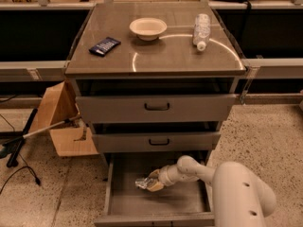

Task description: Pick redbull can from bottom drawer and place on counter

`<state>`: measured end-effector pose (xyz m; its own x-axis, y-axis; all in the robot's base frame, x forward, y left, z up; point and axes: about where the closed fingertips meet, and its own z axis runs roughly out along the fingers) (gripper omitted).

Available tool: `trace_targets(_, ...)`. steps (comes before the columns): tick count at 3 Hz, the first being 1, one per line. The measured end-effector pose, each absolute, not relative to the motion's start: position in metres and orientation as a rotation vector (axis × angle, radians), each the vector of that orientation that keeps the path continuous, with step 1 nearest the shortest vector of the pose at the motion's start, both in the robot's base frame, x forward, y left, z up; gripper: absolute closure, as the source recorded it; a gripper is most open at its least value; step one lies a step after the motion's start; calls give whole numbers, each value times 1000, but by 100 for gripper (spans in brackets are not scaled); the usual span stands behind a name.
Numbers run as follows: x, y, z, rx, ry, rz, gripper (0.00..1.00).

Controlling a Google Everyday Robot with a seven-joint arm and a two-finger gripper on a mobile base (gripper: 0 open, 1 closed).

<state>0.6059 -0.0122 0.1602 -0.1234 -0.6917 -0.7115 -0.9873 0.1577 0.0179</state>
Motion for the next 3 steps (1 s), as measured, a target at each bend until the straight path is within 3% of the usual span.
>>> trace_targets(3, 566, -29, 254, -1546, 1854, 670, 100)
